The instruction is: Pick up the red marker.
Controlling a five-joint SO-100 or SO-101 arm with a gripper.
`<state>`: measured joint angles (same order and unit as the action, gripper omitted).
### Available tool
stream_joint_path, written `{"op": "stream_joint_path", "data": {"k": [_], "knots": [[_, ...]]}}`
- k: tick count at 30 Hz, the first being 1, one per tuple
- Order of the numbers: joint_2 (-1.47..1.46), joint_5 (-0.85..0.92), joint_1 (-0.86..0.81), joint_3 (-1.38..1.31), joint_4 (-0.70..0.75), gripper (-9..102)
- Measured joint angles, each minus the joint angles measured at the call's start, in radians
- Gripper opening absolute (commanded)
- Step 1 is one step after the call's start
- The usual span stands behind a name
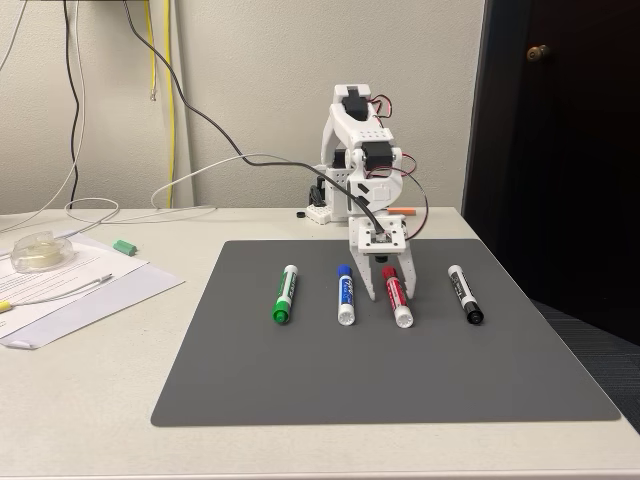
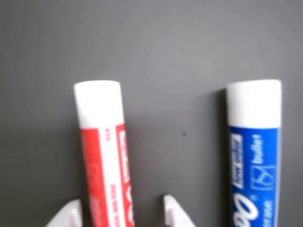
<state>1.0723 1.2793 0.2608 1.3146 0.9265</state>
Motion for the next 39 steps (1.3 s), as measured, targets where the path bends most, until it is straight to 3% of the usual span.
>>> {"op": "stream_joint_path", "data": {"k": [19,32,39], "knots": [[-0.038,-0.043,0.020,-0.021,-0.055,1],[-0.014,-0.104,0.021,-0.020,-0.021,0],[0.169,-0.310,0.021,-0.018,0.043,0]]}}
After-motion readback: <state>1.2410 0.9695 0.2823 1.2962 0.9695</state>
